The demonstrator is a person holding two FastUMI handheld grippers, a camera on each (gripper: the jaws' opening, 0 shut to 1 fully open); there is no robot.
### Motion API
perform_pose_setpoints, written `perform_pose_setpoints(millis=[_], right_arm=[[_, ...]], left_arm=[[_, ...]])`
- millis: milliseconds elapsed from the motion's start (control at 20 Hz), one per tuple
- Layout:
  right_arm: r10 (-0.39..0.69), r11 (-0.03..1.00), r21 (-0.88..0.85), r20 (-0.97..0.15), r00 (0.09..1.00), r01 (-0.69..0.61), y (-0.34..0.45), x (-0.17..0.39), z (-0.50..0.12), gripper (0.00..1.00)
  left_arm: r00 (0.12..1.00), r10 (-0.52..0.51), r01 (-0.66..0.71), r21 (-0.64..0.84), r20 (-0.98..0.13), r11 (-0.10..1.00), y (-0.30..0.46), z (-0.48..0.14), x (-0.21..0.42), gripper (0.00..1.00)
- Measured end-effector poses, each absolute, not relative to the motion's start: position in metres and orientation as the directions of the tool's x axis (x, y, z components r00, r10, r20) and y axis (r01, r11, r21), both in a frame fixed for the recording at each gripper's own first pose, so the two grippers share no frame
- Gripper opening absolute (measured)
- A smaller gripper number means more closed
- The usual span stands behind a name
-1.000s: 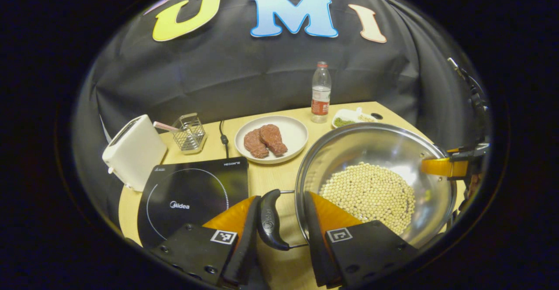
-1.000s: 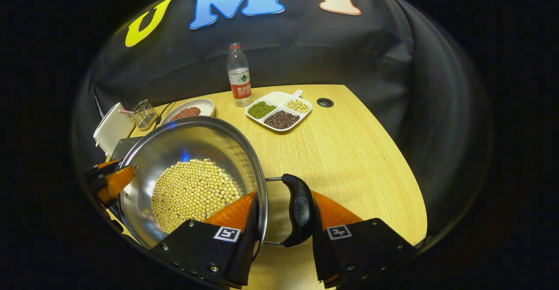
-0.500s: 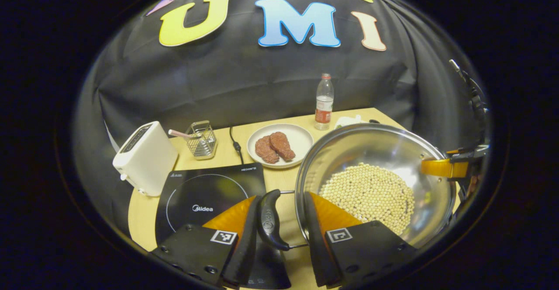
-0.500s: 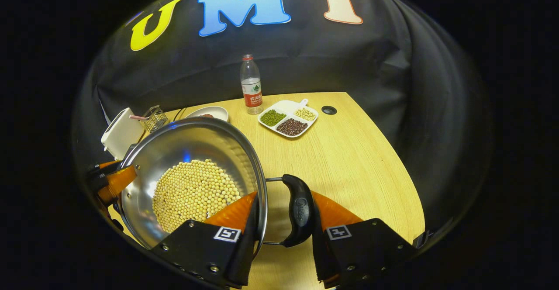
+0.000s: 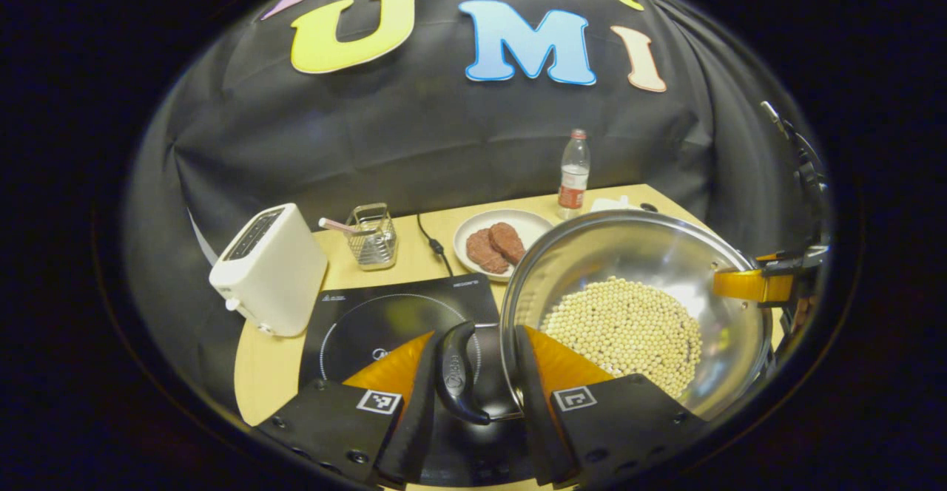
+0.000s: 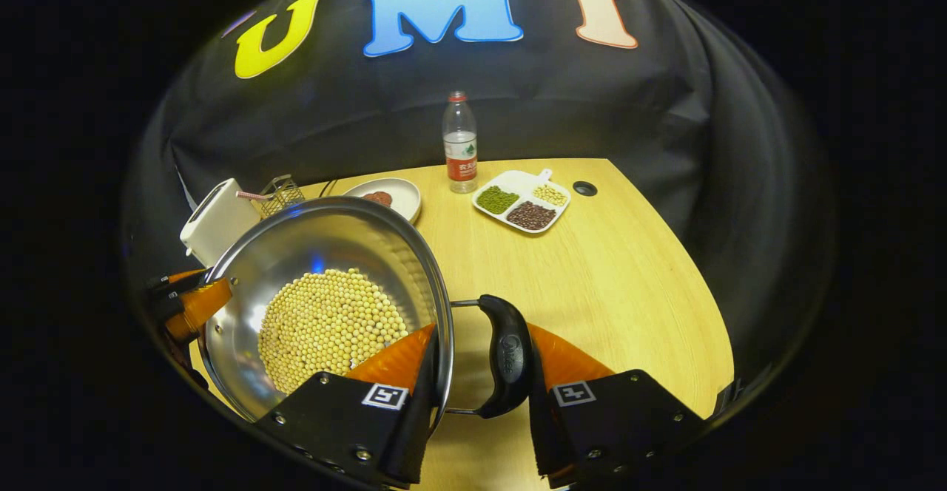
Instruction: First push the handle of the pot to place it horizontally, then grasp the pot with both hands and set it on the induction cooktop.
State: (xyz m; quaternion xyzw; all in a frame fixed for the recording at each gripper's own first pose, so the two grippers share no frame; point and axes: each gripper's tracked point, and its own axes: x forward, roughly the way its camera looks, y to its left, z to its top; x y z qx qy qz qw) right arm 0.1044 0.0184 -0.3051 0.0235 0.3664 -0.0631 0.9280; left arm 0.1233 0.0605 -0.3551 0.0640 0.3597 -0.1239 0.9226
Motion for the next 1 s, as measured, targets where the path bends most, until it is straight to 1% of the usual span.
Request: perform_pose_setpoints(millis=[50, 100, 250, 300, 350, 400, 450, 600, 850, 900, 950, 1000], right_arm=[[-0.096, 0.992, -0.004, -0.684, 0.723, 0.127, 0.026, 0.107, -0.305, 0.57], [-0.090, 0.993, -0.005, -0.685, 0.723, 0.119, 0.034, 0.109, -0.306, 0.57], [-0.076, 0.995, -0.007, -0.690, 0.720, 0.098, 0.056, 0.119, -0.307, 0.57], [-0.072, 0.996, -0.007, -0.692, 0.718, 0.093, 0.063, 0.123, -0.309, 0.56], [-0.068, 0.996, -0.007, -0.692, 0.718, 0.087, 0.070, 0.127, -0.309, 0.56], [-0.063, 0.997, -0.008, -0.693, 0.718, 0.080, 0.077, 0.131, -0.310, 0.57], [-0.058, 0.997, -0.007, -0.693, 0.718, 0.074, 0.084, 0.135, -0.310, 0.57], [-0.049, 0.998, -0.009, -0.695, 0.717, 0.060, 0.102, 0.148, -0.310, 0.57], [-0.038, 0.999, -0.012, -0.700, 0.713, 0.041, 0.133, 0.167, -0.314, 0.56], [-0.036, 0.999, -0.014, -0.702, 0.711, 0.037, 0.139, 0.169, -0.316, 0.57], [-0.033, 0.999, -0.015, -0.703, 0.710, 0.032, 0.145, 0.172, -0.317, 0.57], [-0.031, 0.999, -0.015, -0.706, 0.707, 0.028, 0.153, 0.175, -0.319, 0.57]], left_arm=[[0.710, -0.178, 0.268, 0.029, -0.681, 0.963, 0.069, -0.356, 0.124, 0.64], [0.709, -0.171, 0.262, 0.030, -0.684, 0.965, 0.078, -0.357, 0.125, 0.60], [0.707, -0.157, 0.246, 0.031, -0.689, 0.969, 0.103, -0.359, 0.130, 0.60], [0.708, -0.153, 0.241, 0.032, -0.690, 0.970, 0.111, -0.360, 0.132, 0.63], [0.708, -0.148, 0.236, 0.034, -0.691, 0.971, 0.119, -0.361, 0.136, 0.57], [0.708, -0.143, 0.230, 0.035, -0.691, 0.972, 0.126, -0.361, 0.139, 0.60], [0.709, -0.139, 0.225, 0.035, -0.692, 0.974, 0.133, -0.362, 0.142, 0.58], [0.707, -0.127, 0.210, 0.035, -0.695, 0.977, 0.154, -0.366, 0.151, 0.57], [0.703, -0.110, 0.184, 0.031, -0.702, 0.982, 0.187, -0.373, 0.162, 0.58], [0.701, -0.107, 0.178, 0.028, -0.705, 0.984, 0.194, -0.375, 0.165, 0.60], [0.698, -0.104, 0.175, 0.028, -0.709, 0.984, 0.200, -0.377, 0.166, 0.60], [0.696, -0.101, 0.172, 0.029, -0.711, 0.985, 0.207, -0.381, 0.167, 0.58]])
